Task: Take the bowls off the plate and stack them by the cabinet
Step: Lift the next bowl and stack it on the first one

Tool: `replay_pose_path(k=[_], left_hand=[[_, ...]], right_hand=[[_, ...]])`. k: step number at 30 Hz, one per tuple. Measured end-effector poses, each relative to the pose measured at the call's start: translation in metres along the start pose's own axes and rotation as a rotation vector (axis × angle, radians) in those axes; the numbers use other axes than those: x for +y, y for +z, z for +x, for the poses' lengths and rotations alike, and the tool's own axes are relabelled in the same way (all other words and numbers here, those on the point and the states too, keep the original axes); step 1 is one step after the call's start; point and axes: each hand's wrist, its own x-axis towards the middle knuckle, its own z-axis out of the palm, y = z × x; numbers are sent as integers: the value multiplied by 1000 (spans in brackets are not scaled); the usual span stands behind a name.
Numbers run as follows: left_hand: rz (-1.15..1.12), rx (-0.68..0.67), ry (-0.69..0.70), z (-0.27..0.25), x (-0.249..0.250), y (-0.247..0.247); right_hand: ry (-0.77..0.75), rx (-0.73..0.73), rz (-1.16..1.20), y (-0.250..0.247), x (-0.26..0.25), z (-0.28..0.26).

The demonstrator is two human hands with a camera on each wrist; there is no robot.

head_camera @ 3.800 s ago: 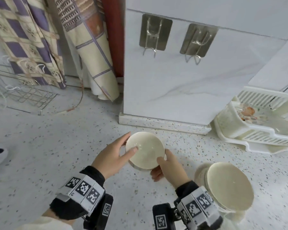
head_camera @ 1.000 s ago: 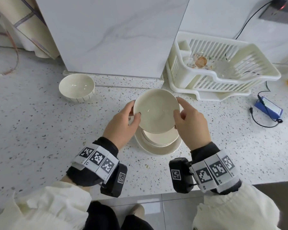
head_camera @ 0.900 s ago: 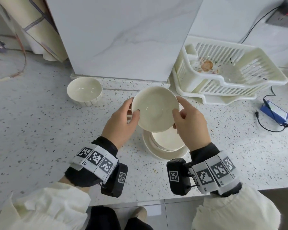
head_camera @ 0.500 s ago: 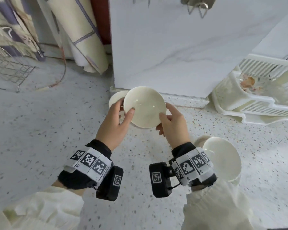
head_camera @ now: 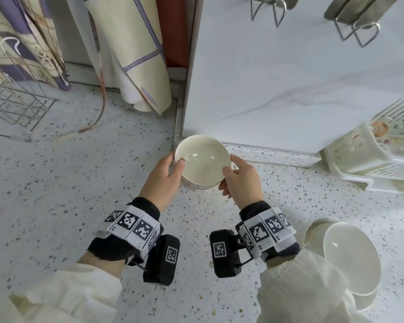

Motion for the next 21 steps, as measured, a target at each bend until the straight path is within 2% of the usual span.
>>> replay_pose_path(k=[7,12,15,18,21], left_hand=[[-64,-45,-43,7,-5,1],[-42,-45,-27,7,-4,1],[28,-37,-11,4,-2,1],[118,13,22,-2,4,1],[212,119,122,-15,16,3]], right_hand=[[22,9,-12,5,5,6],[26,5,17,5,6,5],[48,-47,55,1,5,2],[45,-91,57,-11,4,-7],[-31,-101,16,-34,9,-24]])
